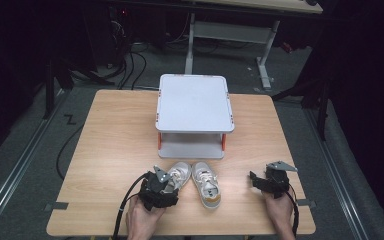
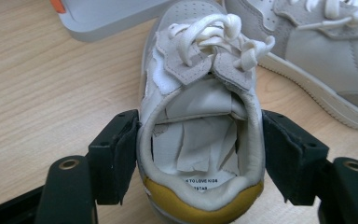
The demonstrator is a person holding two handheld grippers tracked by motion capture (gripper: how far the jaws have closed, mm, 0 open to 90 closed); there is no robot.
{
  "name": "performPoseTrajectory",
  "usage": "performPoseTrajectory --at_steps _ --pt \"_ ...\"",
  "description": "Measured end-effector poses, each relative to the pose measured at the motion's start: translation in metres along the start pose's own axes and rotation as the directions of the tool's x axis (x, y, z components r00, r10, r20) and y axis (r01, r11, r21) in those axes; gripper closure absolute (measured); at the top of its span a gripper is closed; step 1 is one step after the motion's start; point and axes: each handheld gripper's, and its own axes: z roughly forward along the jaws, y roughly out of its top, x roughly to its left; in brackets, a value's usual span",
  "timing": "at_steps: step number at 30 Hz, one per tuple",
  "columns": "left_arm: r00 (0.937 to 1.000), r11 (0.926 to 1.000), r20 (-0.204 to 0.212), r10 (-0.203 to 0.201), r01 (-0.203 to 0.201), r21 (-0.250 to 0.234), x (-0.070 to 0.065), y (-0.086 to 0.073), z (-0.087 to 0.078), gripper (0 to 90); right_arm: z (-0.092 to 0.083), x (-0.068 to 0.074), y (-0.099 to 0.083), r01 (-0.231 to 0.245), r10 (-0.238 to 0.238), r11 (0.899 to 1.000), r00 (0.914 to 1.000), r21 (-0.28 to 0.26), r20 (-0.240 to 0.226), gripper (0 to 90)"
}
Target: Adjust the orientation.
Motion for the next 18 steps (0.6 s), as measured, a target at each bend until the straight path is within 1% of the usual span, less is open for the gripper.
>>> performPoseTrajectory --at_steps 1,2,5,9,10,11,13,15,17,18 --pt "1.0000 1.0000 0.005 -0.002 0.002 -0.001 -0.0004 -0.0002 -0.0004 31.5 0.0000 0.0000 0.0000 0.000 0.000 1.000 1.0000 0.000 0.000 28.6" --pt "0.9997 0.9999 0.019 -0.013 0.013 -0.001 -0.0013 -0.0007 -0.0008 31.4 0.0000 0.0000 0.0000 0.000 0.000 1.000 1.0000 0.000 0.000 28.6" --pt "0.9996 1.0000 0.028 -0.008 0.008 -0.004 -0.0044 -0.0012 -0.0022 30.8 0.0001 0.0000 0.0000 0.001 -0.001 1.000 1.0000 -0.001 -0.001 28.6" --pt "0.9978 0.9997 0.065 -0.013 0.015 -0.020 -0.0050 -0.0028 -0.0029 29.6 0.0000 0.0000 0.0000 0.000 0.000 1.000 1.0000 0.000 0.000 28.6" --pt "0.9962 0.9995 0.085 -0.018 0.020 -0.023 -0.0040 -0.0033 -0.0035 29.3 0.0000 0.0001 0.0000 0.000 0.000 1.000 1.0000 0.000 0.000 28.6" --pt "0.9934 0.9992 0.111 -0.029 0.032 -0.024 -0.0031 -0.0037 -0.0040 28.8 0.0000 0.0001 0.0000 0.000 0.000 1.000 1.0000 0.000 0.000 28.6" --pt "0.9880 0.9985 0.149 -0.042 0.047 -0.030 -0.0019 -0.0040 -0.0051 27.9 0.0001 0.0000 0.0000 0.001 -0.001 1.000 1.0000 0.000 0.001 28.6" --pt "0.9849 0.9983 0.168 -0.040 0.047 -0.036 -0.0028 -0.0034 -0.0059 27.2 0.0000 0.0001 0.0000 0.000 0.000 1.000 1.0000 0.000 0.001 28.6" --pt "0.9835 0.9986 0.178 -0.033 0.040 -0.035 -0.0047 -0.0023 -0.0056 26.1 0.0001 0.0001 0.0000 -0.001 0.001 1.000 1.0000 0.000 0.002 28.6" --pt "0.9839 0.9990 0.177 -0.024 0.031 -0.033 -0.0052 -0.0020 -0.0050 25.3 0.0001 0.0002 0.0000 -0.001 0.001 1.000 1.0000 0.000 0.001 28.6"
